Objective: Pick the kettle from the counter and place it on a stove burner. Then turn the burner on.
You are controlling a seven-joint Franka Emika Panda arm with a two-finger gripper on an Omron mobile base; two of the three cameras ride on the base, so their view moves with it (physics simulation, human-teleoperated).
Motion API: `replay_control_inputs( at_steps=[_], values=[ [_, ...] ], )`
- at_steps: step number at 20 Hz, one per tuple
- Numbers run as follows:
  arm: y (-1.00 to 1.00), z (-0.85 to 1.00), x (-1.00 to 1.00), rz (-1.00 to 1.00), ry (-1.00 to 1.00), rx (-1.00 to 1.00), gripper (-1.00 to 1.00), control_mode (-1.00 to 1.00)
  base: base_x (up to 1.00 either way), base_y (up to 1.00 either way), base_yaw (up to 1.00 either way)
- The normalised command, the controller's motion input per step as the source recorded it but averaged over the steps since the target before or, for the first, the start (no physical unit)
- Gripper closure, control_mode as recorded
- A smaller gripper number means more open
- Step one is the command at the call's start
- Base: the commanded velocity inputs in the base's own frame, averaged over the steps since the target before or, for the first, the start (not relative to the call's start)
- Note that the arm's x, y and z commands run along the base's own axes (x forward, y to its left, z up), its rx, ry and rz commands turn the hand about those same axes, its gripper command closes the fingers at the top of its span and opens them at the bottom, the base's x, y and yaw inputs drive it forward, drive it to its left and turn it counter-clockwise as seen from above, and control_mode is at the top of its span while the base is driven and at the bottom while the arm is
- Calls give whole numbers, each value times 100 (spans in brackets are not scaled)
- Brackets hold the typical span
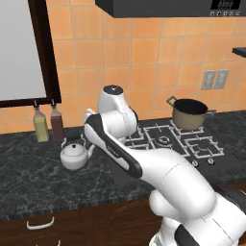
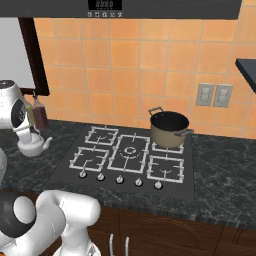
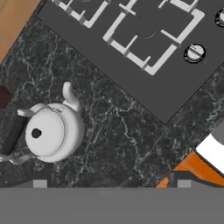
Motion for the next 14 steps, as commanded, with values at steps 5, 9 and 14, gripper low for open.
replay_control_inputs(
  at_steps=[5, 9, 14],
  values=[
    [32, -16, 43, 0, 7, 4, -100, -100, 0, 0, 0],
    [31, -6, 39, 8, 2, 0, -100, -100, 0, 0, 0],
    [30, -7, 36, 12, 1, -1, -100, -100, 0, 0, 0]
  ],
)
